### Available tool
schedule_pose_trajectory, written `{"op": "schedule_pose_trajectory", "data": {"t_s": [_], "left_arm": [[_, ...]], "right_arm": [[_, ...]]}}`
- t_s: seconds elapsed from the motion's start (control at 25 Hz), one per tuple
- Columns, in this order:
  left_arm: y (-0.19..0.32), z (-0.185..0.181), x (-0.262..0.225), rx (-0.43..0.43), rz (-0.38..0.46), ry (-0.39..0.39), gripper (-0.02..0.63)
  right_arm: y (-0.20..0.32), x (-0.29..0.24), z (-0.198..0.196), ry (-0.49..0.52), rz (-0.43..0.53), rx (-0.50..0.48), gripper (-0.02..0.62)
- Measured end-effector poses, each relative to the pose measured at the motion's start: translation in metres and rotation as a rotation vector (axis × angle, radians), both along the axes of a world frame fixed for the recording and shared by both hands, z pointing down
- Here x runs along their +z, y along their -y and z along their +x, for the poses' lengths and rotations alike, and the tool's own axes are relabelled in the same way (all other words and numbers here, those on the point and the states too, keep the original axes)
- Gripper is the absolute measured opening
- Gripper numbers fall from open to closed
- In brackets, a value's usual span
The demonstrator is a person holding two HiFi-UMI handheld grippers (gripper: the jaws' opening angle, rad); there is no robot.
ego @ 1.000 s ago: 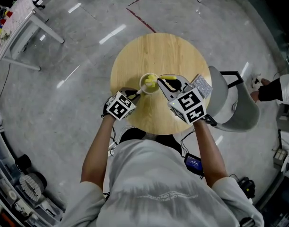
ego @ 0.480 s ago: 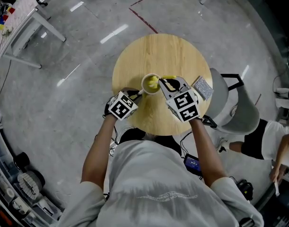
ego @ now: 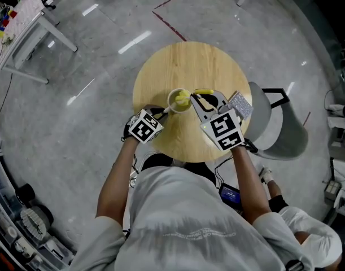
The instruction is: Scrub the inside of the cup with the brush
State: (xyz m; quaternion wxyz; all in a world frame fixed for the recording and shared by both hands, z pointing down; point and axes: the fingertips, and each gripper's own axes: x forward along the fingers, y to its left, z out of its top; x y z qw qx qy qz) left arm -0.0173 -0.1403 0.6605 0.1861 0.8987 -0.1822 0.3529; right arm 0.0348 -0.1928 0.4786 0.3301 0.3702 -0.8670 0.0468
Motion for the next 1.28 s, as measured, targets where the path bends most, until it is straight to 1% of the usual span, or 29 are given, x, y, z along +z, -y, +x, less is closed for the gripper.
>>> {"op": "schedule_pose_trajectory", "data": {"t_s": [0.08,0.24,0.4,0.52,0.72,0.8,1.0,1.12,1.28], "left_arm": [[0.000,-0.001,0.000,0.001,-0.001,0.001,0.077],[0.002,-0.001,0.001,-0.007,-0.003,-0.007,0.077],[0.001,0.000,0.001,-0.009,-0.004,-0.006,0.077],[0.001,0.000,0.000,-0.006,-0.006,-0.006,0.077],[0.003,-0.001,0.004,-0.001,-0.003,0.003,0.077],[0.002,-0.001,0.001,0.000,-0.010,0.000,0.077],[0.007,-0.002,0.003,-0.006,-0.006,-0.010,0.078],[0.006,-0.002,0.005,-0.003,-0.008,-0.008,0.078],[0.009,-0.003,0.010,-0.006,0.008,0.002,0.078]], "right_arm": [[-0.001,-0.010,-0.001,0.002,0.006,-0.010,0.074],[-0.003,-0.009,-0.003,-0.006,-0.030,-0.046,0.069],[-0.010,0.013,0.000,-0.073,-0.081,-0.076,0.069],[-0.016,0.024,-0.001,-0.129,-0.104,-0.116,0.067],[-0.015,0.041,-0.001,-0.175,-0.125,-0.142,0.067],[-0.012,0.045,0.001,-0.167,-0.125,-0.129,0.067],[0.000,0.048,0.001,-0.094,-0.162,-0.079,0.069],[0.000,0.047,0.000,-0.066,-0.176,-0.071,0.066],[-0.007,0.045,0.002,-0.074,-0.209,-0.095,0.064]]}}
